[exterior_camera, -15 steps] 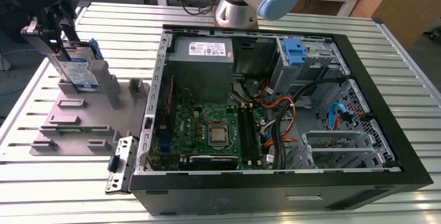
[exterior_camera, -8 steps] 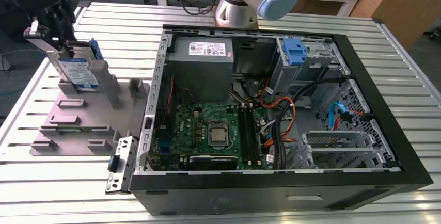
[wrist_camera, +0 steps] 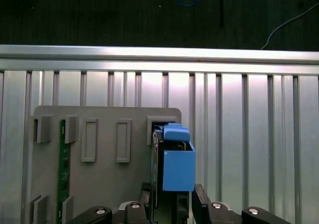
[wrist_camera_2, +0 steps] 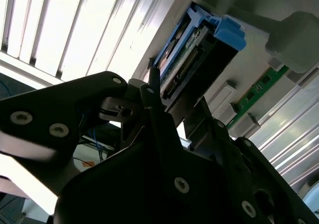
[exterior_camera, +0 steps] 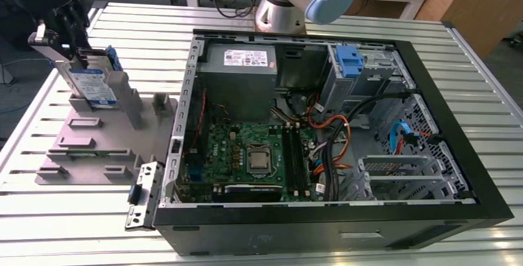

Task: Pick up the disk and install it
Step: 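Pick up the disk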

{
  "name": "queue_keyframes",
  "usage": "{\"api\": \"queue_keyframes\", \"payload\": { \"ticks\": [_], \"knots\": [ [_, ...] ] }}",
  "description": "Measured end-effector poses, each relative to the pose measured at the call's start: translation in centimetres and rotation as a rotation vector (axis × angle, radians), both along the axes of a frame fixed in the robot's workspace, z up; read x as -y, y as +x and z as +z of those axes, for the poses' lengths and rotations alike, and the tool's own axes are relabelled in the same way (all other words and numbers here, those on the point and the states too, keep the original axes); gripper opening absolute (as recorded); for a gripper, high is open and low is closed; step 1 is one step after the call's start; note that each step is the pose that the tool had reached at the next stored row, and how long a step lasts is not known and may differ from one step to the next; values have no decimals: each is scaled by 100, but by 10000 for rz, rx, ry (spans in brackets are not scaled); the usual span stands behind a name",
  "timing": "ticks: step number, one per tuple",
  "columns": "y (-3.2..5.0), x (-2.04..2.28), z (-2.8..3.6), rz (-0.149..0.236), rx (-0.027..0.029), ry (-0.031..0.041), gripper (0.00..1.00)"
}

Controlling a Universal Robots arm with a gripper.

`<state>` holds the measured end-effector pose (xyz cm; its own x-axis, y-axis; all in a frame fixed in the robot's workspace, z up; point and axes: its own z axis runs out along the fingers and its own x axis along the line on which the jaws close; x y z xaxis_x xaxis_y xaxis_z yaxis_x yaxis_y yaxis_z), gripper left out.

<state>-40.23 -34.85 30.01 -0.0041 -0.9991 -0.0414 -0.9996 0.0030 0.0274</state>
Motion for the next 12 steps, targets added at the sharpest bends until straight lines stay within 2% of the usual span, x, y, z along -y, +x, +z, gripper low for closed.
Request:
{"api": "queue_keyframes", "payload": {
  "ticks": [12],
  "knots": [
    [24, 9, 5, 1, 0, -1, 45]
  ]
}}
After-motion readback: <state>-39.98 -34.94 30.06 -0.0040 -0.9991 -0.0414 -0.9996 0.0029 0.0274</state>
